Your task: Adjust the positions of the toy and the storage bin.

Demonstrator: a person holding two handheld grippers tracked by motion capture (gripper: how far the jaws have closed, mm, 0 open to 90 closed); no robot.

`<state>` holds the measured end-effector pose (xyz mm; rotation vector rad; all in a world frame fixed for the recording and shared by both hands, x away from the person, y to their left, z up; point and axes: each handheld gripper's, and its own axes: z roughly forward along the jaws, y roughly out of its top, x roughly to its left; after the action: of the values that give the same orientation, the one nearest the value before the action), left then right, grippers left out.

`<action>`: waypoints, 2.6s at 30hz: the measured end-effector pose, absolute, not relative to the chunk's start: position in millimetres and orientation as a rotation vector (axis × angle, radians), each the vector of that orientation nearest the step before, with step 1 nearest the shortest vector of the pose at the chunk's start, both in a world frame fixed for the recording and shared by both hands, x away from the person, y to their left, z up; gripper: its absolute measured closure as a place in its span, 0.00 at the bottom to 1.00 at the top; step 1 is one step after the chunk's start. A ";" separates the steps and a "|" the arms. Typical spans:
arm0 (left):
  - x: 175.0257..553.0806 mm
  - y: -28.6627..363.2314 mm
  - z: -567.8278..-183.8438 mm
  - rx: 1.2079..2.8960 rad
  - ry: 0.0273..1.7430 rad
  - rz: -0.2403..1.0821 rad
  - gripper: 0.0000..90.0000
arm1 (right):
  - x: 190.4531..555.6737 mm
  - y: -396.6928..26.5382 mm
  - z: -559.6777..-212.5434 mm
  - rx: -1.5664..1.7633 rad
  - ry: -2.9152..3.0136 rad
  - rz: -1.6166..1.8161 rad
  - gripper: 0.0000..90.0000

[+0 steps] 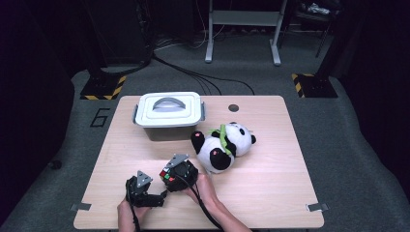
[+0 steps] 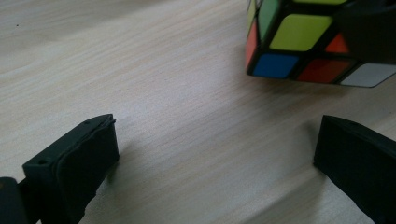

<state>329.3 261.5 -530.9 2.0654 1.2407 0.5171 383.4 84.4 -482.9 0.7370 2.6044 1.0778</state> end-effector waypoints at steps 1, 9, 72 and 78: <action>329.3 261.5 -530.9 2.065 1.241 0.517 0.00 | 383.4 84.4 -482.9 0.737 2.604 1.078 0.37; 329.3 261.4 -531.0 2.066 1.240 0.518 0.00 | 386.6 97.7 -492.7 0.752 2.626 1.048 0.37; 333.7 246.7 -500.6 2.019 1.146 0.514 0.00 | 362.3 -175.2 -522.1 1.338 2.173 0.983 0.00; 343.0 235.8 -498.5 2.026 1.125 0.530 0.00 | 368.0 -178.7 -526.1 1.356 2.163 0.940 0.00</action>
<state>343.0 235.8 -498.5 2.0262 1.1252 0.5305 368.0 -178.7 -526.1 1.3560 2.1627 0.9402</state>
